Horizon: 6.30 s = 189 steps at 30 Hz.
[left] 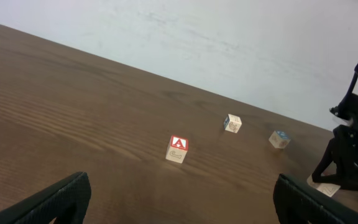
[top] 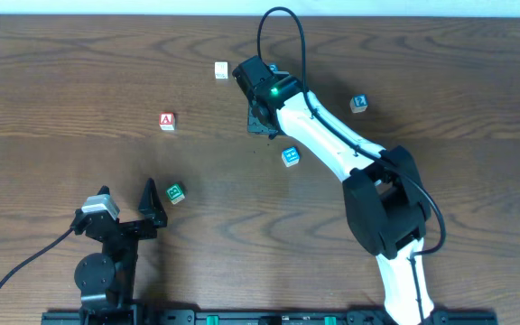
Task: Spell out Ai2
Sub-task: 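Carry the red I block forward toward the upper table area, then set the red I block down and open the right gripper, then move the right gripper to the blue 2 block at upper right, then lower and close the right gripper on the blue 2 block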
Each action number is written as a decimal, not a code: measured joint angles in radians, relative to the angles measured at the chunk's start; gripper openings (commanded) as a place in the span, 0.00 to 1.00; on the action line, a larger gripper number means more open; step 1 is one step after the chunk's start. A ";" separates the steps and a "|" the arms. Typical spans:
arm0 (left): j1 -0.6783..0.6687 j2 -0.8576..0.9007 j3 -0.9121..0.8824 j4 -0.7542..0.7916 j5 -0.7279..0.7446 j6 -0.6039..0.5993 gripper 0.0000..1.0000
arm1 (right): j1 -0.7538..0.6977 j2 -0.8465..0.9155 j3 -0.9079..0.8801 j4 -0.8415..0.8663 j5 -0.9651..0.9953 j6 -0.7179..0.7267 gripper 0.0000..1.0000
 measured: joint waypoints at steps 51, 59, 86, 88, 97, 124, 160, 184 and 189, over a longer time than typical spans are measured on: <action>0.000 0.000 0.000 0.000 0.000 0.000 0.95 | 0.026 0.061 0.003 -0.068 -0.041 0.097 0.41; 0.000 0.000 0.000 0.000 0.000 0.000 0.95 | 0.026 0.061 0.003 -0.049 -0.042 0.101 0.55; 0.000 0.000 0.000 0.000 0.000 -0.003 0.95 | -0.041 0.065 0.254 -0.516 0.027 -0.055 0.01; 0.000 0.000 0.000 0.000 0.000 -0.002 0.95 | -0.012 0.066 0.235 -0.489 -0.019 -0.133 0.01; 0.000 0.000 0.000 0.000 0.000 -0.002 0.95 | 0.051 -0.072 0.220 -0.406 -0.125 -0.454 0.02; 0.000 0.000 0.000 0.000 0.000 -0.003 0.95 | -0.068 -0.416 -0.498 0.112 -0.319 -0.609 0.01; 0.000 0.000 0.000 0.001 0.000 -0.003 0.95 | 0.026 -0.240 -0.497 0.172 -0.038 -0.650 0.01; 0.000 0.000 0.000 0.001 0.000 -0.003 0.95 | -0.395 -0.340 -0.356 0.301 -0.019 -0.479 0.55; 0.000 0.000 0.000 0.001 0.000 -0.003 0.95 | -0.396 -0.240 -0.356 0.364 0.014 -0.517 0.62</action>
